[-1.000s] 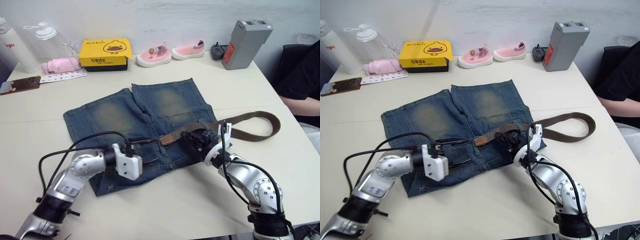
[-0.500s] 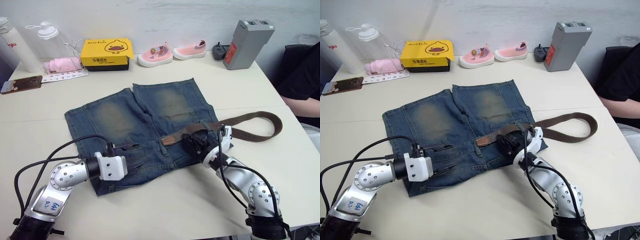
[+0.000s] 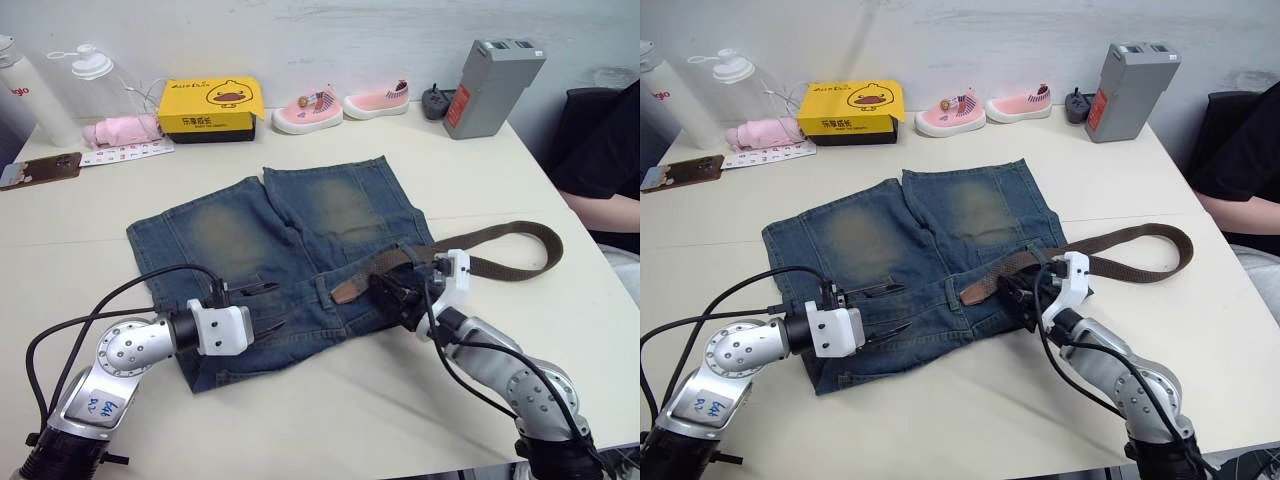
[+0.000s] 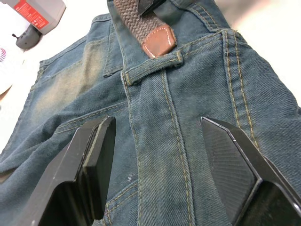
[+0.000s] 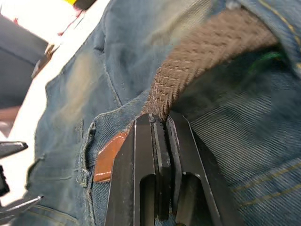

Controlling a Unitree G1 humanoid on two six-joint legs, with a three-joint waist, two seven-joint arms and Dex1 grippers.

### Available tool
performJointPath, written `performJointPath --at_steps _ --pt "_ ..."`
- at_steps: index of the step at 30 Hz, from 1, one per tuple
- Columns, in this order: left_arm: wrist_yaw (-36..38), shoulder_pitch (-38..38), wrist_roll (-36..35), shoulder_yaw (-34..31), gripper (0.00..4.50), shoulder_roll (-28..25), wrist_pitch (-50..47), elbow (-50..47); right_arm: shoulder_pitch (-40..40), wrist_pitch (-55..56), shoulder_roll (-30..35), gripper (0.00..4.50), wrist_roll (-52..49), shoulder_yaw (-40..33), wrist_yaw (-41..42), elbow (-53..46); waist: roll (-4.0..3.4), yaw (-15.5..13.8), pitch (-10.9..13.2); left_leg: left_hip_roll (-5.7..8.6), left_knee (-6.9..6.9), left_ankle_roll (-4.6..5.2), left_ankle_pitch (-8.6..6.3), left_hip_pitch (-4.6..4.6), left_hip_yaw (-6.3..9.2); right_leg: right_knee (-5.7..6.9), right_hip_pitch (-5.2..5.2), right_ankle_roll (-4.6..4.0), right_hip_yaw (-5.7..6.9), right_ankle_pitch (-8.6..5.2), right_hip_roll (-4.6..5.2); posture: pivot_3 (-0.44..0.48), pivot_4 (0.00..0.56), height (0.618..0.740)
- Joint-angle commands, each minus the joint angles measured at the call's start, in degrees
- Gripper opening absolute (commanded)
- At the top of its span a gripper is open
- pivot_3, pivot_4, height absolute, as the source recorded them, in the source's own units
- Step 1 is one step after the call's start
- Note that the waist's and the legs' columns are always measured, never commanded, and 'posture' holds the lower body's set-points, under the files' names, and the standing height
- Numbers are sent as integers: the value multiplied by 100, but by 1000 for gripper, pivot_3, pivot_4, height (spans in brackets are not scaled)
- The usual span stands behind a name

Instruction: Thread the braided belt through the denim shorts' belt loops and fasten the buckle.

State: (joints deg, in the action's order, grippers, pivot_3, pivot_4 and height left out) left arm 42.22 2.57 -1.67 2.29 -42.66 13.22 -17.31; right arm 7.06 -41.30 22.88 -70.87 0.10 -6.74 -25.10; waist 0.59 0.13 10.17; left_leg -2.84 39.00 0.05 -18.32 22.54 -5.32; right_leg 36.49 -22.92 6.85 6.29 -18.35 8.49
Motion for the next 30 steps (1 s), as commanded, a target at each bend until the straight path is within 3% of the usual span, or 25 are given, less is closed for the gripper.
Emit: performJointPath --at_steps 1,9,16,25,30 --pt "27 47 -11 -78 3169 3 93 -105 93 143 -256 0 669 344 179 -352 0 1 0 0 0 -1 0 0 0 0 0 0 0 0 0 0 150 703" --pt "62 40 56 -59 3169 -8 179 -91 264 -75 -770 0 1388 793 278 -285 0 10 0 0 0 -19 9 1 -1 2 -7 0 -2 0 -1 0 150 703" --pt "51 162 308 41 3169 -5 437 27 446 -969 -980 0 1025 891 278 -169 -1 17 0 -1 -1 -18 9 1 -1 2 -8 0 -3 0 -2 0 150 703" --pt "-261 567 1480 277 3169 -170 2237 750 505 -1502 -1399 0 744 618 91 65 -3 20 -2 0 -2 0 -3 1 -6 3 -13 -1 -2 0 -4 0 150 703" --pt "-419 832 1766 434 3169 -135 2739 1257 476 -1607 -1526 0 761 563 50 52 -4 34 -3 1 -4 0 -4 2 -15 11 -25 -1 -1 0 -4 0 150 703"
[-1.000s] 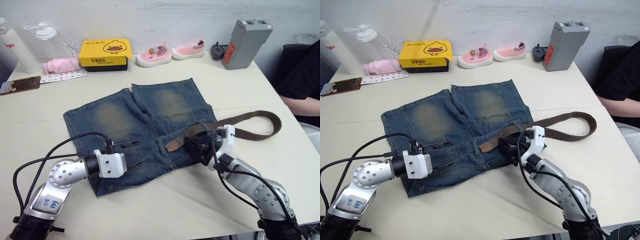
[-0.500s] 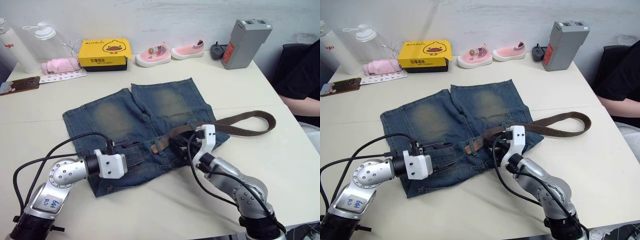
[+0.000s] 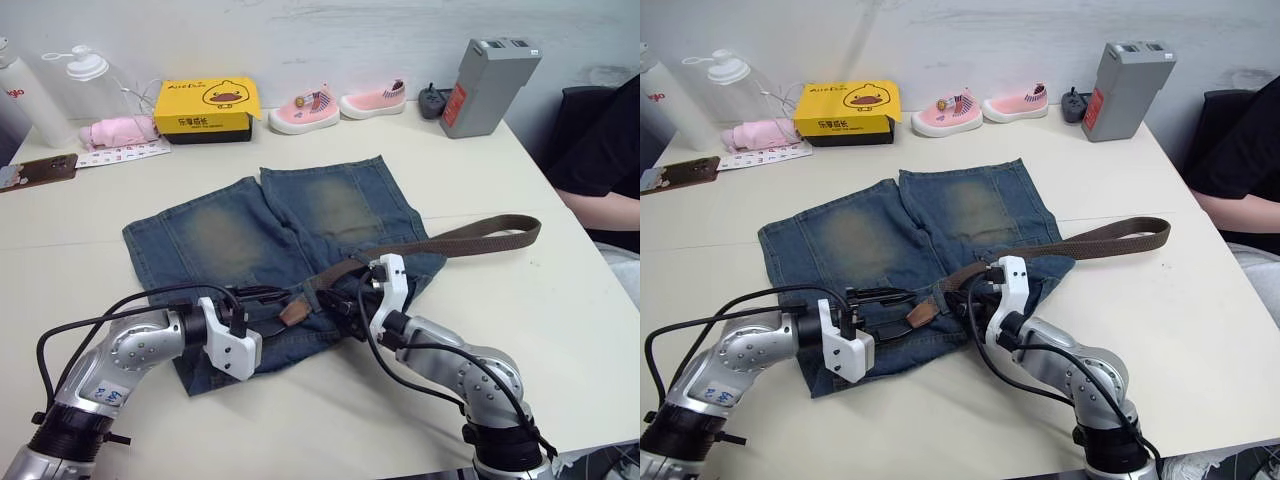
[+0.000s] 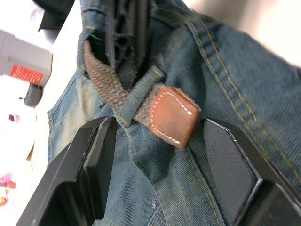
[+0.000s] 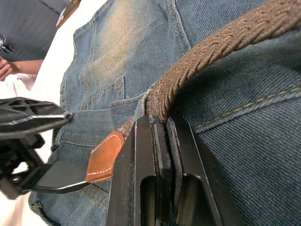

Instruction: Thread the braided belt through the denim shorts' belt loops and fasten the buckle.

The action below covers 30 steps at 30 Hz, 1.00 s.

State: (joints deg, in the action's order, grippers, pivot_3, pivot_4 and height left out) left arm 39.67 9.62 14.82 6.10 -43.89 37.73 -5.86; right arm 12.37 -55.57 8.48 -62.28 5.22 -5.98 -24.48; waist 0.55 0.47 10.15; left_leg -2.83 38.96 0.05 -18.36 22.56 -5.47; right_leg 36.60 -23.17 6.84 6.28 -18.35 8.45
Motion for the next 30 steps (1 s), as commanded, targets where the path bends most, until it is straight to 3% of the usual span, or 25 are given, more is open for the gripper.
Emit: performJointPath --at_steps 1,5,9,10,14,22,23,27,29,30 --pt "-194 167 167 77 3169 7 334 166 -63 -188 -104 0 -91 41 -27 -16 0 -4 0 0 0 0 0 1 -2 2 -3 0 0 0 0 0 150 703" --pt "-276 314 301 199 3169 46 441 316 -87 -231 -168 0 -38 1 -29 -37 2 -2 -1 0 1 -5 3 6 -11 16 -19 0 0 0 6 0 150 703" --pt "-231 401 281 324 2282 78 454 285 -113 -231 -210 0 -9 -7 -49 -60 2 11 -1 0 0 -5 3 7 -20 19 -26 0 0 0 6 0 150 703" --pt "-230 404 293 341 1660 64 478 306 -118 -232 -213 0 -2 -8 -49 -65 2 16 -1 0 0 -5 3 7 -21 19 -27 0 1 0 6 0 150 703" --pt "-255 404 359 363 197 -15 495 396 -101 -232 -207 0 24 -31 -42 -62 2 23 -1 -1 1 -5 3 8 -20 21 -28 0 1 0 6 0 150 703" --pt "-359 348 393 315 86 -18 428 320 -76 -150 -241 0 -87 -261 -124 -99 3 26 -2 -1 1 -5 3 8 -20 22 -28 0 1 0 8 0 150 703" --pt "-376 344 402 307 0 -12 414 313 -84 -104 -268 733 -163 -386 -186 -113 3 24 -2 -1 1 -5 3 8 -20 22 -28 0 0 0 8 0 150 703" --pt "-431 358 325 278 0 28 270 228 -194 -120 36 2395 -676 -879 -113 -364 3 17 -1 -2 2 -5 2 11 -19 22 -29 0 1 0 9 0 150 703" --pt "-453 383 284 267 0 49 230 200 -249 -60 561 3477 -646 -1109 305 -640 3 -2 -1 -2 6 -4 2 20 -18 21 -33 0 1 0 12 0 150 703" --pt "-454 389 269 272 0 56 217 199 -279 44 1110 3804 -238 -1016 761 -900 3 -14 -1 -1 7 -3 2 22 -17 21 -35 0 1 0 13 0 150 703"
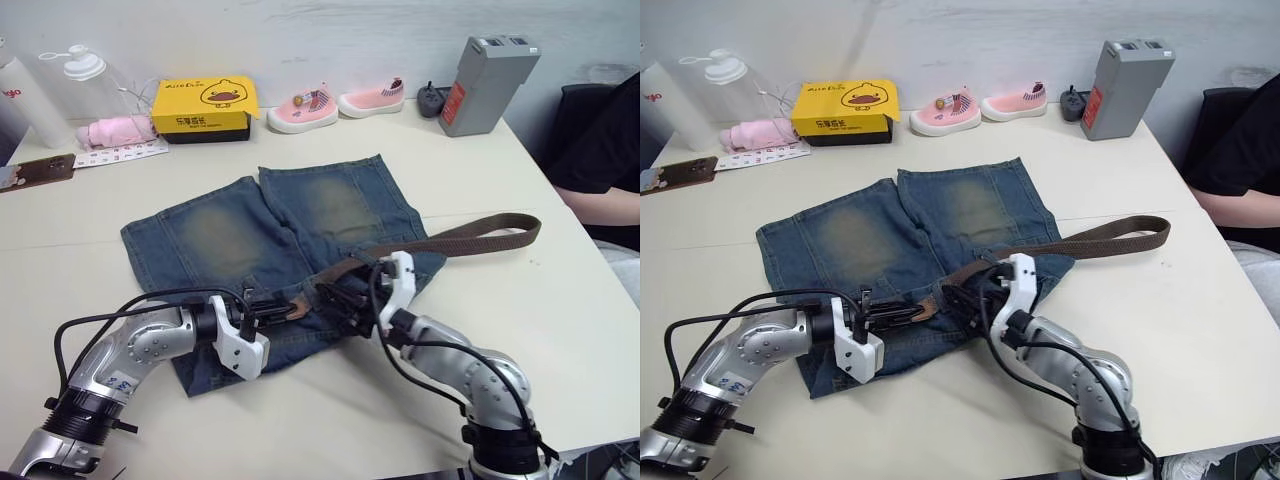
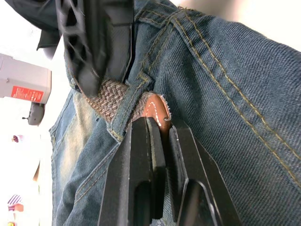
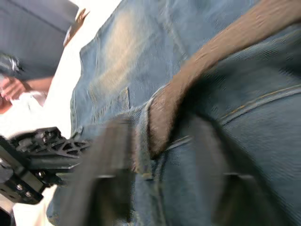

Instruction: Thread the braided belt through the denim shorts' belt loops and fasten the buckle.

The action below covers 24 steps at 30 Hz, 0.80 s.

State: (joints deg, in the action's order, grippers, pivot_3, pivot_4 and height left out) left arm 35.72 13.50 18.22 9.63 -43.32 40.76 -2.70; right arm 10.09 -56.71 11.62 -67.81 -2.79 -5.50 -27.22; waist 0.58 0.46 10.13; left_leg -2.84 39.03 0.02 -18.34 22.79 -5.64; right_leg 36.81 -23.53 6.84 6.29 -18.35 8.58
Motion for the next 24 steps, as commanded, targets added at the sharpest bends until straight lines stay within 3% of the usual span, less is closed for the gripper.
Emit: performJointPath --at_steps 1,2,6,11,19,23,24 --pt "-58 5 -81 -76 0 2 -98 -119 -78 249 1192 4316 618 -129 1043 -803 -4 -24 2 1 5 3 -2 2 0 0 0 0 0 0 0 0 150 703" --pt "-56 4 -85 -72 0 3 -109 -123 -104 342 1445 4414 826 -42 1257 -896 -3 -30 2 1 5 12 -7 6 -1 0 -5 1 -1 1 4 0 150 703" --pt "-67 31 -101 -29 0 44 -75 -71 -277 1927 3567 4414 3567 1238 2741 -1195 -7 -20 2 9 2 11 -7 9 -2 0 -12 0 6 0 -5 0 150 703" --pt "-101 76 -56 23 0 112 -25 7 -631 4304 4707 4414 6033 2127 3625 -728 11 -38 1 12 5 -25 14 10 -48 -6 -10 0 14 0 -4 0 150 703" --pt "-138 90 -24 61 0 179 59 75 -376 5408 4491 4414 8089 2352 3455 632 23 -36 -4 12 16 -28 16 -5 -49 -15 7 2 14 1 -3 0 150 703" --pt "-156 78 3 90 0 216 78 75 -90 5495 4180 3138 8618 2325 3377 1197 26 -36 -6 10 16 -28 15 -33 -49 -26 34 2 11 1 -3 0 150 703" --pt "-162 81 9 95 0 218 85 81 -34 5539 4187 2536 8761 2310 3395 1338 26 -39 -6 9 16 -27 15 -44 -48 -28 50 2 11 1 -3 0 150 703"
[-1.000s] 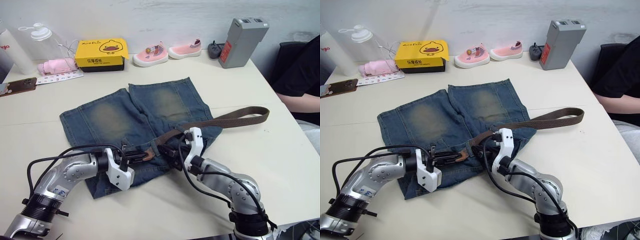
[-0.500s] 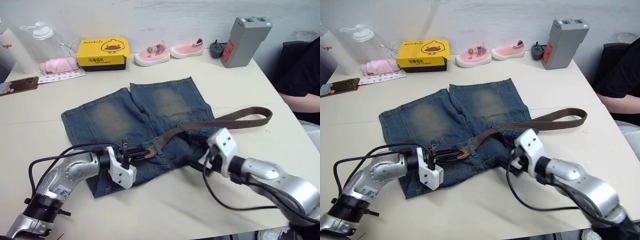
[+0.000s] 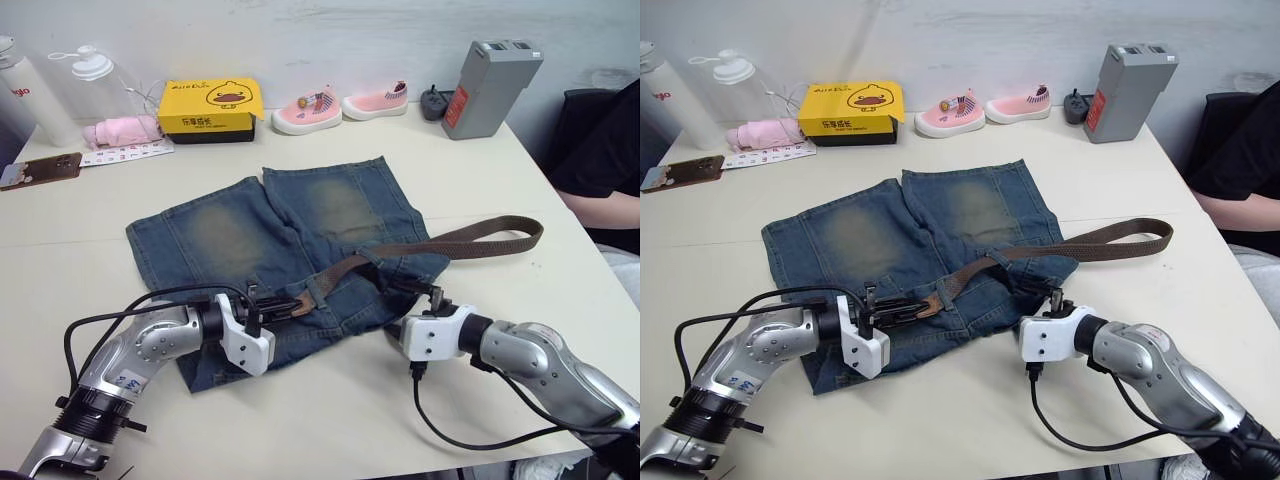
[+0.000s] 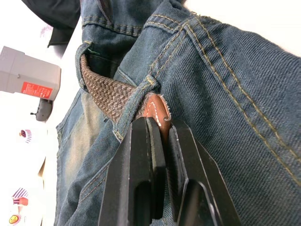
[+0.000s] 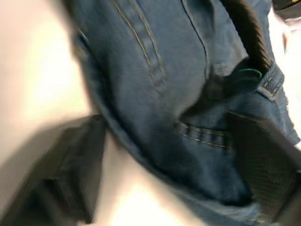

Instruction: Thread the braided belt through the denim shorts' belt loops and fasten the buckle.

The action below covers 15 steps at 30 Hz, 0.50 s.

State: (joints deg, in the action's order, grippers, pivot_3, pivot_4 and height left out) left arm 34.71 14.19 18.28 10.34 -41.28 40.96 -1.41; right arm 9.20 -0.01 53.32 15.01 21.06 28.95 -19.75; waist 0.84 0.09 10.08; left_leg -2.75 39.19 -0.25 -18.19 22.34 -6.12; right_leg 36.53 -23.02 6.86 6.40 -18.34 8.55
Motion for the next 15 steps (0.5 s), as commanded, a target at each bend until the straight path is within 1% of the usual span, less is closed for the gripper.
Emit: performJointPath --at_steps 1,2,3,6,7,10,13,15 --pt "-67 15 5 25 0 12 71 -41 80 -87 39 2210 587 -95 -12 694 0 -5 0 0 0 0 0 -1 0 0 2 0 0 0 1 0 150 703" --pt "-70 17 5 28 0 15 67 -40 85 -16 94 1945 692 -113 12 787 0 -7 0 -1 0 0 0 -1 1 1 2 0 0 0 2 0 150 703" --pt "-73 20 4 30 0 16 64 -39 85 41 118 1586 763 -134 32 850 1 -11 -1 -1 0 1 0 -3 2 1 5 0 0 0 4 0 150 703" --pt "-103 25 23 30 0 19 74 -17 131 224 176 127 961 -233 -6 1233 1 -22 -1 -2 0 2 -1 -7 8 0 18 0 7 0 4 0 150 703" --pt "-111 24 30 31 0 22 77 -12 143 253 153 52 990 -267 -14 1315 1 -23 -1 -2 0 2 -1 -8 8 0 19 0 7 0 5 0 150 703" --pt "-144 14 45 29 0 43 78 -9 154 95 -67 52 823 -370 73 1412 2 -31 -2 -2 0 2 -1 -13 12 -2 29 0 9 0 7 0 150 703" --pt "-157 -70 12 -50 0 -38 112 -87 220 -1098 -525 52 287 -852 208 1341 5 -25 -3 -3 0 2 -1 -15 14 0 33 0 11 0 6 0 150 703" --pt "-117 -194 -52 -137 0 -185 173 -182 252 -1616 -650 52 136 -1091 257 1340 5 -20 -3 -2 1 2 -1 -15 17 2 35 0 15 0 4 0 150 703"
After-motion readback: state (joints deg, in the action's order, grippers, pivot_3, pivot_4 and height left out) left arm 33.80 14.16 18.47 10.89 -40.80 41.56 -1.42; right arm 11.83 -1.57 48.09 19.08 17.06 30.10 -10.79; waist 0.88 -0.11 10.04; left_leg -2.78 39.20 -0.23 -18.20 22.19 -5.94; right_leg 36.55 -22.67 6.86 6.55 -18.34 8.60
